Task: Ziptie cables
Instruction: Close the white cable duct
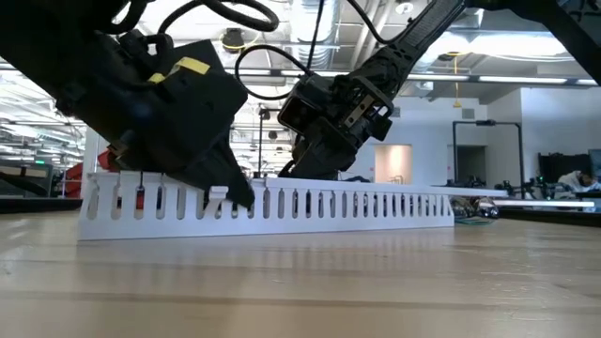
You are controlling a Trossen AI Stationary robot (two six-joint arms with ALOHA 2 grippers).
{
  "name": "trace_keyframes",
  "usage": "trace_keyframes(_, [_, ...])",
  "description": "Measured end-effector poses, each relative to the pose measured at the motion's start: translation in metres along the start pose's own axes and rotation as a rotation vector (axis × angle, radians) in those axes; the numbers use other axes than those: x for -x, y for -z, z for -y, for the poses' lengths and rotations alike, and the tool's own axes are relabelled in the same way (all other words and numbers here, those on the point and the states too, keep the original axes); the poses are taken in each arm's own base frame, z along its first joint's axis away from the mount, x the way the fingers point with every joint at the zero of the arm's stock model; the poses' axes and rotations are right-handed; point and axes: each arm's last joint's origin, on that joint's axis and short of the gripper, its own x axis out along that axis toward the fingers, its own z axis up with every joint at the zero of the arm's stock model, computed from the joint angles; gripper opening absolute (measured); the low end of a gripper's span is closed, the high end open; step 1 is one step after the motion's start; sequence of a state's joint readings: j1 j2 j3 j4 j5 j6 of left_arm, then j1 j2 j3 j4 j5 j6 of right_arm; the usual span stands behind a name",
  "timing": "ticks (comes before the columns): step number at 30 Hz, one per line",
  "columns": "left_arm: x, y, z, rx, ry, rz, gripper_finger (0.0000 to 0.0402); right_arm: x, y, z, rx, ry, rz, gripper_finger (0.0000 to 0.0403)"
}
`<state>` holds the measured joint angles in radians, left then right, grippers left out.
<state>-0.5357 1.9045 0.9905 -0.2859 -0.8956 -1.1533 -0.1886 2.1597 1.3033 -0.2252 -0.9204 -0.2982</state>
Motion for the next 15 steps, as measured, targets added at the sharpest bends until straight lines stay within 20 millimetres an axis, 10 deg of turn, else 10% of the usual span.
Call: trace_keyframes(15, [0.0014, 0.0002, 0.0014, 0.003, 0.006, 0.048, 0.0276, 0.0039, -0.005, 0.0055, -0.002, 0.026, 0.053, 0.0])
